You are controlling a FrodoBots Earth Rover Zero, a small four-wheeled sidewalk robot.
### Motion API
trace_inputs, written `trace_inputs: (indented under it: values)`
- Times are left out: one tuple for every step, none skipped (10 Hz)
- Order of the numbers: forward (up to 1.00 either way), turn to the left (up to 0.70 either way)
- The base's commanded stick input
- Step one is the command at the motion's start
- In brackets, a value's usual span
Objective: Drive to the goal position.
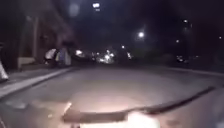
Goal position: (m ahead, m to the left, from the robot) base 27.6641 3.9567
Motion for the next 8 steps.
trace_inputs:
  values:
    - [1.0, 0.0]
    - [1.0, 0.0]
    - [1.0, 0.0]
    - [1.0, 0.0]
    - [1.0, 0.0]
    - [1.0, 0.0]
    - [1.0, 0.0]
    - [1.0, 0.0]
